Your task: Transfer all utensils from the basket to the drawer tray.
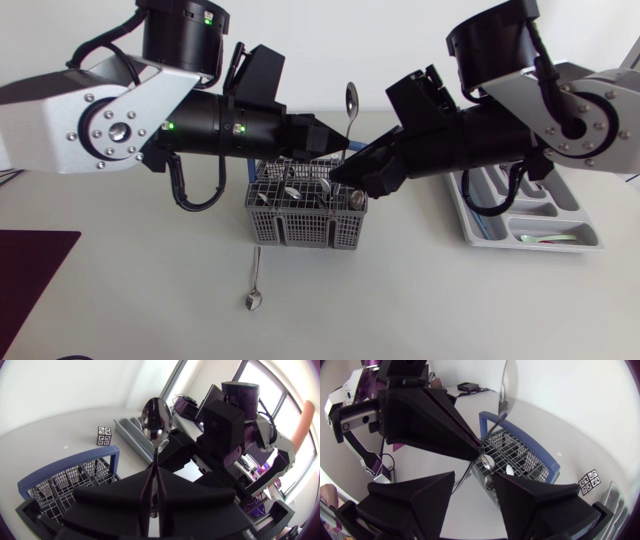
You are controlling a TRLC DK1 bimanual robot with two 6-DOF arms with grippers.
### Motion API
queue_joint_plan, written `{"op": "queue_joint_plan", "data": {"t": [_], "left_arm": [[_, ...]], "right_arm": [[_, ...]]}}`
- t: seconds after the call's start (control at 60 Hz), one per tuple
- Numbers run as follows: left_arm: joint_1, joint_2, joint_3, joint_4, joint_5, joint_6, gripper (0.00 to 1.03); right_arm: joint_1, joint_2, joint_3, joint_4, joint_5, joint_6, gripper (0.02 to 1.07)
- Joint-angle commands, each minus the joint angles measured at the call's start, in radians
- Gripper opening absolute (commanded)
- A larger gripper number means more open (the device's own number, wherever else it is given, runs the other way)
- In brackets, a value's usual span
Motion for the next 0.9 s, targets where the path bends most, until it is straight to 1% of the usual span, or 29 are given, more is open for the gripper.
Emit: {"op": "queue_joint_plan", "data": {"t": [0.0,0.033,0.083,0.133,0.217,0.267,0.317,0.35,0.4,0.467,0.483,0.55,0.6,0.65,0.717,0.783,0.85,0.883], "left_arm": [[-0.02,0.024,0.029,0.012,-0.007,-0.025,0.03],[-0.021,0.026,0.029,0.013,-0.007,-0.025,0.03],[-0.024,0.03,0.029,0.015,-0.007,-0.022,0.03],[-0.026,0.03,0.026,0.017,-0.007,-0.02,0.04],[-0.027,0.03,0.018,0.02,-0.007,-0.017,0.04],[-0.026,0.026,0.012,0.026,-0.007,-0.017,0.08],[-0.024,0.024,0.012,0.026,-0.007,-0.017,0.13],[-0.021,0.023,0.012,0.026,-0.007,-0.02,0.2],[-0.023,0.018,0.014,0.026,-0.007,-0.019,0.33],[-0.024,0.01,0.02,0.026,-0.01,-0.014,0.58],[-0.026,0.007,0.026,0.026,-0.016,-0.011,0.67],[-0.023,0.001,0.044,0.024,-0.027,-0.005,0.83],[-0.013,-0.003,0.067,0.023,-0.029,-0.005,0.89],[0.005,-0.008,0.087,0.02,-0.029,-0.003,0.92],[0.022,-0.011,0.104,-0.002,-0.03,0.001,0.92],[0.036,-0.029,0.104,-0.043,-0.038,0.054,0.92],[0.04,-0.066,0.076,-0.059,-0.042,0.104,0.92],[0.039,-0.086,0.063,-0.086,-0.064,0.147,0.92]], "right_arm": [[-0.006,0.025,0.026,0.013,-0.007,0.032,0.47],[-0.006,0.028,0.031,0.013,-0.004,0.033,0.42],[-0.006,0.031,0.039,0.013,0.001,0.035,0.31],[-0.011,0.033,0.043,0.013,0.003,0.035,0.26],[-0.008,0.033,0.046,0.017,-0.001,0.032,0.13],[-0.008,0.034,0.045,0.017,-0.004,0.029,0.07],[-0.008,0.044,0.042,0.014,-0.004,0.027,0.07],[-0.011,0.047,0.037,0.014,-0.002,0.024,0.07],[-0.008,0.056,0.031,0.009,-0.004,0.016,0.07],[-0.004,0.064,0.02,0.0,-0.008,0.001,0.07],[-0.003,0.067,0.019,-0.003,-0.011,-0.004,0.07],[-0.001,0.068,0.006,-0.014,-0.019,-0.017,0.07],[-0.003,0.064,-0.003,-0.03,-0.02,-0.037,0.07],[-0.011,0.054,-0.015,-0.037,-0.024,-0.047,0.07],[-0.029,0.039,-0.03,-0.06,-0.03,-0.074,0.07],[-0.061,0.019,-0.046,-0.092,-0.039,-0.114,0.07],[-0.095,-0.005,-0.063,-0.13,-0.047,-0.159,0.07],[-0.119,-0.019,-0.07,-0.152,-0.05,-0.189,0.07]]}}
